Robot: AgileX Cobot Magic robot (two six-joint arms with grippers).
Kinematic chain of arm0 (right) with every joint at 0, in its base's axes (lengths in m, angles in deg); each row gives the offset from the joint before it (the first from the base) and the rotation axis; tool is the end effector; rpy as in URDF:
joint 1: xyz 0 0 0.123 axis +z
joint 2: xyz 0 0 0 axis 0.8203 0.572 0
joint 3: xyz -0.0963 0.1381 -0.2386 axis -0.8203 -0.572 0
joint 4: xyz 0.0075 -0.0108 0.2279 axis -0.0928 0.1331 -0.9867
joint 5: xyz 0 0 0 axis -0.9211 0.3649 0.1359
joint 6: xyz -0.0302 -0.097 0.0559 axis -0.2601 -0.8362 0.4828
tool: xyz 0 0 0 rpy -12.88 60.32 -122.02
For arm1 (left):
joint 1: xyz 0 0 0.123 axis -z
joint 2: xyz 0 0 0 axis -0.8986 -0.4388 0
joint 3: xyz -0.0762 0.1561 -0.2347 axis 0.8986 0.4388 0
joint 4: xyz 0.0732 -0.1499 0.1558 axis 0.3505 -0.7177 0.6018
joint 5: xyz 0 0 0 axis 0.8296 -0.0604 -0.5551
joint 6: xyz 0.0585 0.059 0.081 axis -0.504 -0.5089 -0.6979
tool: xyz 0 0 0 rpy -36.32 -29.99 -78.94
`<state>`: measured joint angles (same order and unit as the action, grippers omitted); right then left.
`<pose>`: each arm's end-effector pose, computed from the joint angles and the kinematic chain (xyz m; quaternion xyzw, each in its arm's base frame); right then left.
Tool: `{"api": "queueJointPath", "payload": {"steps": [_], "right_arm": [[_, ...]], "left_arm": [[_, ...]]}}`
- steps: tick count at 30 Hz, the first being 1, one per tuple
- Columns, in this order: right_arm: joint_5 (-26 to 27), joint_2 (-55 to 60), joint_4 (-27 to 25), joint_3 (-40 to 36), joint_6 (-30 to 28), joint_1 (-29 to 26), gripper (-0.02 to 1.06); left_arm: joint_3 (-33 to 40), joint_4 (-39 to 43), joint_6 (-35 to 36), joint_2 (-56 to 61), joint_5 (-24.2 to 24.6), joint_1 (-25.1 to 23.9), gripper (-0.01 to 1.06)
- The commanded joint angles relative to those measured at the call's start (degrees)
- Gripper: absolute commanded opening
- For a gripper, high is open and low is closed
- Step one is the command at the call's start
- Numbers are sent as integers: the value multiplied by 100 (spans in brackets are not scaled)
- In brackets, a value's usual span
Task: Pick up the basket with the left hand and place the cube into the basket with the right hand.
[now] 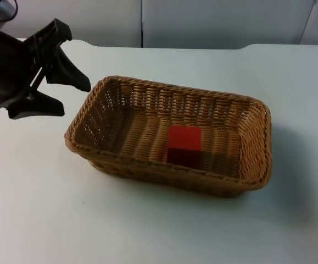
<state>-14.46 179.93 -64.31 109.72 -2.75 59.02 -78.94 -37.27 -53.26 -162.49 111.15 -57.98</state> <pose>0.4432 0.0444 0.3273 -0.0365 0.9626 0.0713 0.2590 0.3185 -0.0988 0.1746 -0.1063 0.9040 -0.3611 0.2026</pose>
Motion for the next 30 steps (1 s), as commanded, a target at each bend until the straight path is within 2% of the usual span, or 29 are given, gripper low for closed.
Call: {"api": "queueJointPath", "payload": {"steps": [1, 3, 4, 5, 7, 8, 9, 10, 11, 12, 13, 17, 18, 20, 22, 23, 25, 27, 28, 30], "right_arm": [[20, -98, -40, 51, -136, -11, 75], [20, -226, -243, 51, -360, -11, 75], [20, -226, -243, 51, -360, -11, 75], [20, -323, -295, 51, -387, -11, 73], [20, -576, -267, 125, -387, -11, 56], [20, -576, -267, 125, -387, -11, 56], [20, -808, -181, 273, -387, -11, 35], [20, -959, -30, 404, -387, -11, 19], [20, -1154, 172, 518, -331, -11, 4], [20, -1361, 330, 611, -206, -11, 0], [20, -1361, 330, 611, -206, -11, 0], [20, -2274, 1212, 689, 351, -11, 0], [20, -2274, 1212, 689, 351, -11, 0], [20, -2973, 1510, 539, 568, -11, 0], [20, -3682, 1595, 305, 679, -11, 0], [20, -3682, 1595, 305, 679, -11, 0], [20, -4419, 2005, -83, 786, -11, 0], [20, -5197, 2487, -556, 969, -11, 0], [20, -5197, 2487, -556, 969, -11, 0], [20, -6231, 2850, -1236, 1184, -11, 0]], "left_arm": [[-47, -27, -151, 27, -75, -41, 57], [-234, 193, -78, 186, 67, -261, 48], [-234, 193, -78, 186, 67, -261, 48], [-335, 294, -68, 316, 166, -392, 41], [-538, 667, 138, 667, 371, -672, 19], [-538, 667, 138, 667, 371, -672, 19], [-644, 899, 330, 919, 401, -837, 8], [-788, 1357, 526, 1367, 436, -1062, 0], [-864, 1710, 676, 1633, 436, -1231, 0], [-949, 2055, 892, 1967, 471, -1403, 0], [-949, 2055, 892, 1967, 471, -1403, 0], [-1149, 3845, 1741, 3290, 915, -1964, 0], [-1149, 3845, 1741, 3290, 915, -1964, 0], [-1149, 4621, 2356, 3871, 955, -1978, 0], [-1149, 5031, 2491, 4509, 1236, -1755, 0], [-1149, 5031, 2491, 4509, 1236, -1755, 0], [-1149, 5357, 2508, 4882, 1489, -1252, 0], [-1149, 5688, 2712, 5199, 1963, -666, 0], [-1149, 5688, 2712, 5199, 1963, -666, 0], [-1136, 6241, 3078, 5446, 2403, -69, 0]]}}
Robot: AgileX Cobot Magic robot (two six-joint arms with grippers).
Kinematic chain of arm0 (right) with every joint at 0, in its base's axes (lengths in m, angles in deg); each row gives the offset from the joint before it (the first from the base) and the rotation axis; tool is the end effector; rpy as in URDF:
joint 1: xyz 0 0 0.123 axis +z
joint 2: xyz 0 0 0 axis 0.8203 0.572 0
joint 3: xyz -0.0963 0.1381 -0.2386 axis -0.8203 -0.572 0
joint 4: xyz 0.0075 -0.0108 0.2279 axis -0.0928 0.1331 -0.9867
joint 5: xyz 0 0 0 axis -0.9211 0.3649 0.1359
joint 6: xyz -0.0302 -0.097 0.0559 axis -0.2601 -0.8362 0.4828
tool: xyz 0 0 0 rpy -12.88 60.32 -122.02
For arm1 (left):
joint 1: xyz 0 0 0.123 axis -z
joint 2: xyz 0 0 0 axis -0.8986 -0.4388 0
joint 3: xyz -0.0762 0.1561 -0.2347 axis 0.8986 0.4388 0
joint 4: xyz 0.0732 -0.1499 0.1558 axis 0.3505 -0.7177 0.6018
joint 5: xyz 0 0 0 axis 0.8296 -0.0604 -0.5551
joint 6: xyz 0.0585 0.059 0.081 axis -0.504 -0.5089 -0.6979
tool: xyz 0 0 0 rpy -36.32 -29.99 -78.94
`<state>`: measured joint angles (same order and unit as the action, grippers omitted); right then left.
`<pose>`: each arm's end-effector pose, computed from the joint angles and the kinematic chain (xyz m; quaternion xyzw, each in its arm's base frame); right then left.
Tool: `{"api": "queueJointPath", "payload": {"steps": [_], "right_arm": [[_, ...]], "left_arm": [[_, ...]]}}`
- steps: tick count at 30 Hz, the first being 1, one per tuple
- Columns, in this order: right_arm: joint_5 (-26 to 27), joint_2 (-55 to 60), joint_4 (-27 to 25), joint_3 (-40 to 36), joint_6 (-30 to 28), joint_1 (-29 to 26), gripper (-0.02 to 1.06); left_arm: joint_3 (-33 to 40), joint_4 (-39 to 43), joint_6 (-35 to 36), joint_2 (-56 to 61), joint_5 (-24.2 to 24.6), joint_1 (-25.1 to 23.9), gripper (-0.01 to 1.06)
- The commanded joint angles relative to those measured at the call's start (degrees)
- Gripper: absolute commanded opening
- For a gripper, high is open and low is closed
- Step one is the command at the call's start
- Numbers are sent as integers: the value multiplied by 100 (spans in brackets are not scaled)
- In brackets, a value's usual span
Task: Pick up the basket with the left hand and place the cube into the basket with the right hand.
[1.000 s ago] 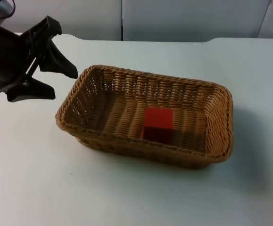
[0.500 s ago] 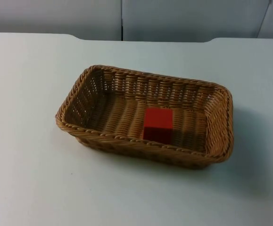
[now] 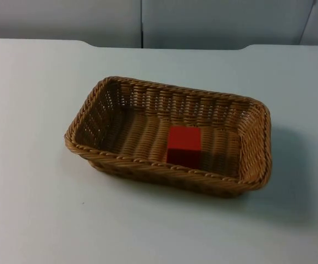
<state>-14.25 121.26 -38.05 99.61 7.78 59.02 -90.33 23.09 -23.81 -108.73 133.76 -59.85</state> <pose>0.0907 -0.0290 0.5786 0.0913 0.7574 -0.0798 0.6416 0.1268 -0.0441 0.3918 0.1535 0.8727 -0.1245 0.4464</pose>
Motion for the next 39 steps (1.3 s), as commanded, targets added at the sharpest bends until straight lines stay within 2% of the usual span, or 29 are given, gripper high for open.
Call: {"api": "queueJointPath", "payload": {"steps": [1, 2, 3, 4, 6, 7, 8, 12, 14, 17, 18, 20, 21, 22, 23, 24, 27, 30, 32, 39], "right_arm": [[-1, -571, 238, -379, 177, -11, 0], [-1, -902, 300, -700, 245, -11, 0], [-1, -902, 300, -700, 245, -11, 0], [-1, -1480, 364, -1228, 318, -11, 0], [-1, -1979, 376, -1749, 413, -11, 0], [-1, -2523, 376, -2375, 427, -11, 0], [-1, -2523, 376, -2375, 427, -11, 0], [-1, -3808, 344, -3955, 611, -11, 0], [-1, -4105, 279, -4255, 611, -11, 0], [-1, -4845, -179, -5130, 431, -11, 0], [-1, -4845, -179, -5130, 431, -11, 0], [-1, -5328, -831, -5760, 95, -11, 0], [-1, -5420, -925, -5877, -30, -11, 0], [-1, -5676, -1415, -6193, -438, -11, 0], [-1, -5676, -1415, -6193, -438, -11, 0], [-1, -5807, -1772, -6434, -665, -11, 0], [84, -5888, -2578, -7066, -1370, -11, 0], [248, -5888, -2752, -7375, -1607, 1, 0], [479, -5888, -2741, -7706, -1752, 1, 0], [671, -5888, -2704, -8215, -1764, 1, 0]], "left_arm": [[2, 490, 367, 212, 362, 350, 0], [2, 763, 539, 369, 487, 511, 0], [2, 763, 539, 369, 487, 511, 0], [2, 1064, 721, 603, 550, 727, 0], [121, 1223, 840, 928, 550, 821, 0], [377, 1239, 840, 1273, 491, 822, 0], [377, 1239, 840, 1273, 491, 822, 0], [1519, 1217, 866, 2416, 350, 822, 0], [1802, 1206, 894, 2717, 281, 822, 0], [2403, 1020, 892, 3514, 261, 822, 0], [2403, 1020, 892, 3514, 261, 822, 0], [2604, 1009, 892, 3966, 357, 822, 0], [2655, 1022, 879, 4181, 369, 832, 0], [2682, 1042, 866, 4459, 383, 849, 0], [2682, 1042, 866, 4459, 383, 849, 0], [2682, 1067, 824, 4593, 418, 889, 0], [2694, 1098, 624, 4763, 808, 1066, 0], [2738, 1068, 573, 4763, 1020, 1184, 0], [2875, 1075, 562, 4763, 964, 1234, 0], [3018, 1107, 562, 4763, 784, 1234, 0]]}}
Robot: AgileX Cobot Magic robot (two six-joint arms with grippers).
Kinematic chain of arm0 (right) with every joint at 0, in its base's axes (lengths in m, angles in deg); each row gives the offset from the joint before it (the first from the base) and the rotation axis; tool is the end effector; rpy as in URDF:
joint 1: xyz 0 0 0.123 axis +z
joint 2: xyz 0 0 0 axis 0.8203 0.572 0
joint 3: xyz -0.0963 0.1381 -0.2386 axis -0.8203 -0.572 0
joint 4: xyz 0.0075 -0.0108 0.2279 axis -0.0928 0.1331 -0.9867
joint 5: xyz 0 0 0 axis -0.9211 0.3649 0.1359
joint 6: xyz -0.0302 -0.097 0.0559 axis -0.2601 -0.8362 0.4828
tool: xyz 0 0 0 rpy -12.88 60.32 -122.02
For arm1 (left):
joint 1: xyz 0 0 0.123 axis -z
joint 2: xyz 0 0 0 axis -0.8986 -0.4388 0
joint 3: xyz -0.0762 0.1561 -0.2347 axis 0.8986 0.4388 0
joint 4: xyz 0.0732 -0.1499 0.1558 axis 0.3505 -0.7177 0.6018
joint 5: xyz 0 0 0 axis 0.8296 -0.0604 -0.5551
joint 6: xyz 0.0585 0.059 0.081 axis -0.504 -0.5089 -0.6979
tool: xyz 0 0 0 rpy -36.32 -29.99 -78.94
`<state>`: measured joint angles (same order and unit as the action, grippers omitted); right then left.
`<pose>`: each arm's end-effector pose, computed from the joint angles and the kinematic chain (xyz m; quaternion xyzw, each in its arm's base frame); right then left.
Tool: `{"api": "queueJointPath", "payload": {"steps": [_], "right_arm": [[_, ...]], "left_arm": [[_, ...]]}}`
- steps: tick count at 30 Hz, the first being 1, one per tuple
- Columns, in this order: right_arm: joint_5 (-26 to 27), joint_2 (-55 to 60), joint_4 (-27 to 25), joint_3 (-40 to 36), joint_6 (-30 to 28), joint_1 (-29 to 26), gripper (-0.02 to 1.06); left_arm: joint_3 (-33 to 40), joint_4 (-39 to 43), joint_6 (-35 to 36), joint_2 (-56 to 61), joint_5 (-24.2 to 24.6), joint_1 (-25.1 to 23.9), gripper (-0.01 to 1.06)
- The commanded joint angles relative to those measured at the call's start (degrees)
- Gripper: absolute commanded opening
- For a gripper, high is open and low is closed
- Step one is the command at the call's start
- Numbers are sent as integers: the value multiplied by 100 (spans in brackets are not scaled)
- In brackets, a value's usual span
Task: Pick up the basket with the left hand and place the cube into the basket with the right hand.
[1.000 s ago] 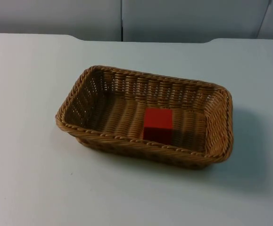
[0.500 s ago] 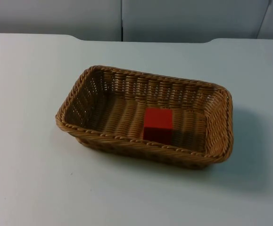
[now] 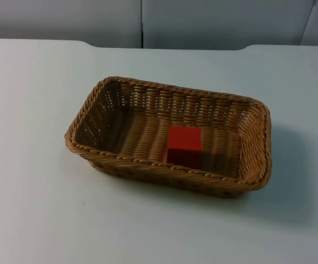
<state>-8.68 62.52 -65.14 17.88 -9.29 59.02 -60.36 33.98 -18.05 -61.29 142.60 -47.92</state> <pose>-0.0195 0.0137 0.2609 -0.0924 0.8516 0.0555 0.5130 -0.0247 -0.0121 0.2591 0.2251 0.8325 -0.1004 0.4962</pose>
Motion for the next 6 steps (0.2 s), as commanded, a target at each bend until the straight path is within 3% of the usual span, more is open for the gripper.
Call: {"api": "queueJointPath", "payload": {"steps": [1, 6], "right_arm": [[190, -14, 5, -127, -57, 1, 0], [236, -14, 77, -187, 3, 1, 0]], "left_arm": [[21, 19, -14, 20, -114, 41, 0], [170, 35, -30, 20, -367, 41, 0]]}}
